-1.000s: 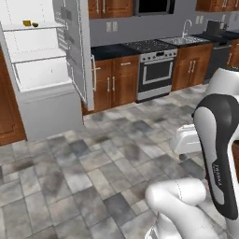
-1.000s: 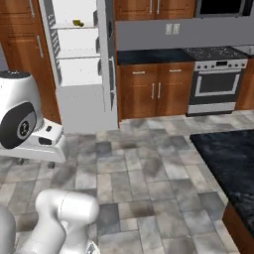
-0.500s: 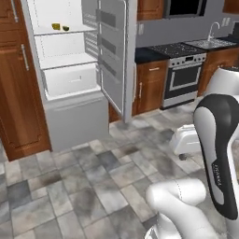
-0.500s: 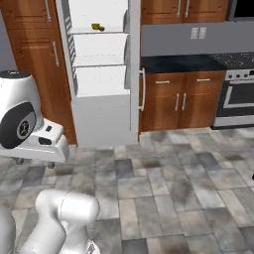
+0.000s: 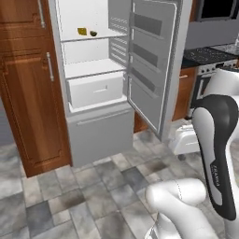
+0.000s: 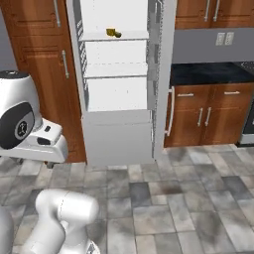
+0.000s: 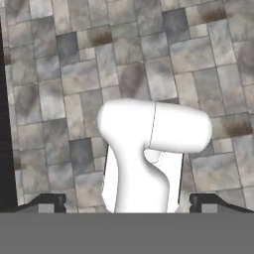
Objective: Pick up the pear and kiwi from the fridge and place one fruit on each plate on the dining counter.
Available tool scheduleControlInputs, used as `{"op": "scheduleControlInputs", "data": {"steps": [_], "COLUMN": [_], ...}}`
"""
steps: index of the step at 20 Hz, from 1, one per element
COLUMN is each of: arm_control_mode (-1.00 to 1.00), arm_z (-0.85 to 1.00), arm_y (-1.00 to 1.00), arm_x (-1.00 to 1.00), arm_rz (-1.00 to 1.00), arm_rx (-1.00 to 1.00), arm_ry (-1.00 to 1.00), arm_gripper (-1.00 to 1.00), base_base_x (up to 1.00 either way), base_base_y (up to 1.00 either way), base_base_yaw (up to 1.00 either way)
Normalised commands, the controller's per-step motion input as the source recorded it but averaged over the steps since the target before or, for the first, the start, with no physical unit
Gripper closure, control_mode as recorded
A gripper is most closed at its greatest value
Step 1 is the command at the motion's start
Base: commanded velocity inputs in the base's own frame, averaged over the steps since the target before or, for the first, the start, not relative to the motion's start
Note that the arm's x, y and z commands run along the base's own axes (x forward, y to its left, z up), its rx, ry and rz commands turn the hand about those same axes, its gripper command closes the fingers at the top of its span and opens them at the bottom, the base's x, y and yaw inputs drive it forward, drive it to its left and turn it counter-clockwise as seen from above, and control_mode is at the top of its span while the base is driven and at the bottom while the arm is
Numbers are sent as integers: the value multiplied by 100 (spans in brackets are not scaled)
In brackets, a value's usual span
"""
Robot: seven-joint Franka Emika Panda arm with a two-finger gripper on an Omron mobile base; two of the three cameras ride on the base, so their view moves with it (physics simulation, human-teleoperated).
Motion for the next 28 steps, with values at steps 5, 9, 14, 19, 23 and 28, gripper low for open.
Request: {"op": "scheduleControlInputs", "data": {"steps": [5, 9, 14, 19, 23, 28], "arm_control_mode": [100, 100, 100, 100, 100, 100], "arm_z": [0, 0, 0, 0, 0, 0], "arm_y": [0, 0, 0, 0, 0, 0], "arm_x": [0, 0, 0, 0, 0, 0], "arm_rz": [0, 0, 0, 0, 0, 0], "arm_rx": [0, 0, 0, 0, 0, 0], "arm_ry": [0, 0, 0, 0, 0, 0], "arm_gripper": [-100, -100, -100, -100, -100, -100], "base_base_x": [100, 100, 91, 100, 92, 52], "base_base_y": [8, 0, 6, 3, 1, -17], "base_base_yaw": [0, 0, -2, -1, 0, 0]}}
